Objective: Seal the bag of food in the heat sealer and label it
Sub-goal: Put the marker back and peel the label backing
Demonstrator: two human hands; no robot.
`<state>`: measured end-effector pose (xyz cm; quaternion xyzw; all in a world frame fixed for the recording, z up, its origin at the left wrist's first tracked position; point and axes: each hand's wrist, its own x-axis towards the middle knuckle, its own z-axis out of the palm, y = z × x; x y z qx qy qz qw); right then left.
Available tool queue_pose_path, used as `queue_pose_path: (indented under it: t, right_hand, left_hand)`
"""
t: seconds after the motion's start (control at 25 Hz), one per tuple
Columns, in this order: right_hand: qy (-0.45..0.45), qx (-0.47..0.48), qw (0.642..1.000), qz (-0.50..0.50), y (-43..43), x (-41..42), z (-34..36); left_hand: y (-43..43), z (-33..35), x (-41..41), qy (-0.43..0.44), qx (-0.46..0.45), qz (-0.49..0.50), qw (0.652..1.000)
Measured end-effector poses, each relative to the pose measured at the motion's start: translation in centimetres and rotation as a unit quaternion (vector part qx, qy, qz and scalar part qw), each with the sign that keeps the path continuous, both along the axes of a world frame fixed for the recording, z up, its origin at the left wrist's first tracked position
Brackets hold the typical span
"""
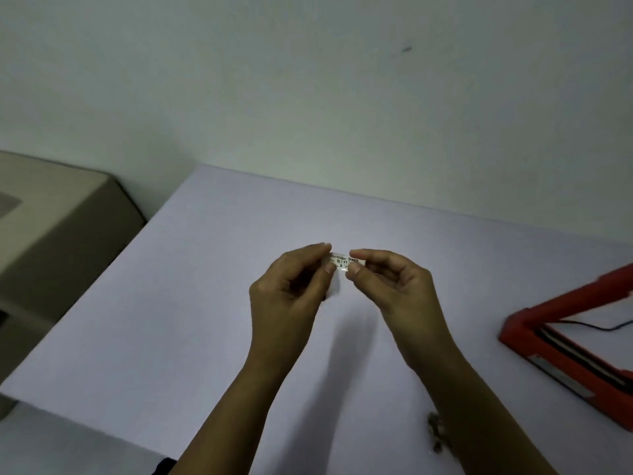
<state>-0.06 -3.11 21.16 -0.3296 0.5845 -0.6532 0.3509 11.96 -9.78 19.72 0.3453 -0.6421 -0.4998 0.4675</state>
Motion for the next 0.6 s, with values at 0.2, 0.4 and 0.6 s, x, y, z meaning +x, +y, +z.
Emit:
queue_pose_path:
  t: [0.2,0.4,0.6]
  right_hand:
    - [0.006,-0.021,1.000,-0.015,1.6,0.0,3.7]
    - [0.012,-0.024,0.999,-0.033,2.7,-0.1,4.6]
    - [0.041,-0.029,0.998,-0.033,3.8,-0.5,5.6]
  left_hand:
    - [1.9,2.9,-0.5,0.004,-0.113,0.037,0.993]
    - [3.5,4.4,-0.9,0.053,-0.074,0.036,0.995]
    - [4.0,5.6,-1.2,0.091,0.008,0.001,0.996]
